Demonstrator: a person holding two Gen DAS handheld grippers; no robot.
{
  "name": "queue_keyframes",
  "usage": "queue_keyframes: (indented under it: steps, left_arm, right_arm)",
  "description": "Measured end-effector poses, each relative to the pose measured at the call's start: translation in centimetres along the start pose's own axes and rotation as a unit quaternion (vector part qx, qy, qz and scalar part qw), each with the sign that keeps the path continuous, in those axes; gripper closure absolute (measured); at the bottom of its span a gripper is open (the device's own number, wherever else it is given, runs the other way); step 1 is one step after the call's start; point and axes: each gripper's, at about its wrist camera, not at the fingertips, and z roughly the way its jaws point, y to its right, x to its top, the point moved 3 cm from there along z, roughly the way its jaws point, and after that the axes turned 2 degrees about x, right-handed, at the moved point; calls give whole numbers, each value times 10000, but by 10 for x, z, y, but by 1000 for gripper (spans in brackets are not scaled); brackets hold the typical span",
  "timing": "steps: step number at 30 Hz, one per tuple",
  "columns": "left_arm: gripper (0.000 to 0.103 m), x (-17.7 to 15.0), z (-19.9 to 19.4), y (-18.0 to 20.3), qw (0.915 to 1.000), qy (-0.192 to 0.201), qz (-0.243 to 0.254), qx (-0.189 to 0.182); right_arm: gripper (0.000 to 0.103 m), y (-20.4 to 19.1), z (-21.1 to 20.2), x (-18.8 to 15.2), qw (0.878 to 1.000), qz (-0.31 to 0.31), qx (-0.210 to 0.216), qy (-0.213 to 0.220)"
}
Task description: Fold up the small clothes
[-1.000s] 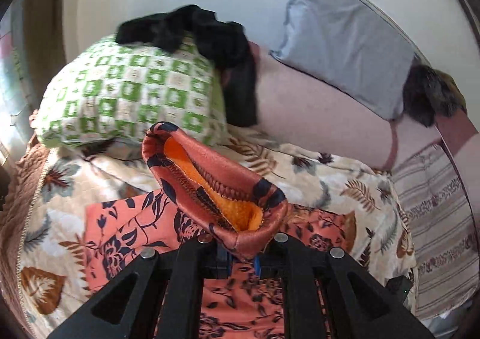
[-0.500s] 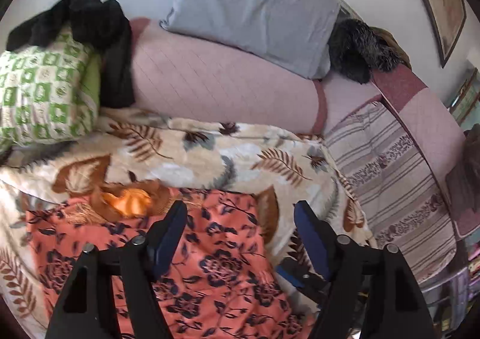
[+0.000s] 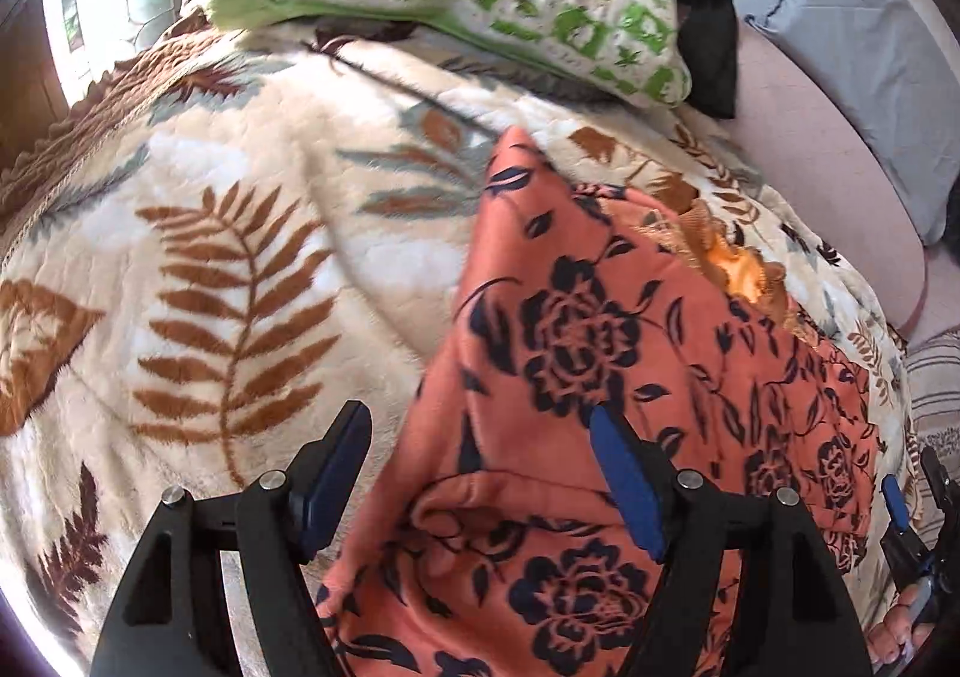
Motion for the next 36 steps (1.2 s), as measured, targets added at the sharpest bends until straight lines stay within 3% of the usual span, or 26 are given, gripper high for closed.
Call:
queue_keyframes:
  steps: [2,4,6,8,12,14,17,20,24,27,29,31,33,36]
  left_arm:
    - [27,-5,13,-10,9999,-77,-15,113]
    - [27,-9,21,-15,9998,-29,72,178]
    - [27,-11,18,-7,9985,180,332,388]
    - [27,-9,12,3,9968,382,531,469]
    - [26,4,-9,35,9914,1009,825,-70]
    - [25,8,1,48,9911,864,995,-205]
    - [25,-1,35,52,9930,204,1151,150]
    - [19,-7,34,68,9838,326,1688,512]
    - [0,-17,42,73,9804,228,1913,416]
    - [0,-20,44,76,9762,297,2083,518]
    - [0,-22,42,72,9785,371,1980,435]
    - [0,-23,39,77,9745,271,2158,554]
    - [0,-22,36,80,9743,221,2157,613]
    - [0,-21,21,82,9800,271,1964,136]
  right_arm:
    - [45,5,15,-9,9990,-97,-392,-183]
    - [48,27,32,-17,9925,89,-1106,-515]
    - [65,51,40,-23,9867,330,-1450,-655]
    - [65,45,36,-20,9875,178,-1451,-596]
    - [64,18,29,-20,9923,-390,-1150,-235]
    - [64,15,34,-22,9924,-465,-1112,-235]
    - [66,37,50,-27,9846,-318,-1624,-571]
    - [65,37,45,-23,9880,-174,-1447,-511]
    - [63,19,32,-20,9910,-455,-1251,-121]
    - [57,33,48,-28,9848,-295,-1599,-614]
    - [58,33,48,-29,9864,-322,-1527,-523]
    - [57,25,44,-29,9862,-396,-1503,-567]
    - [56,17,40,-32,9901,-443,-1221,-538]
    - [56,5,45,-41,9893,-715,-1072,-686]
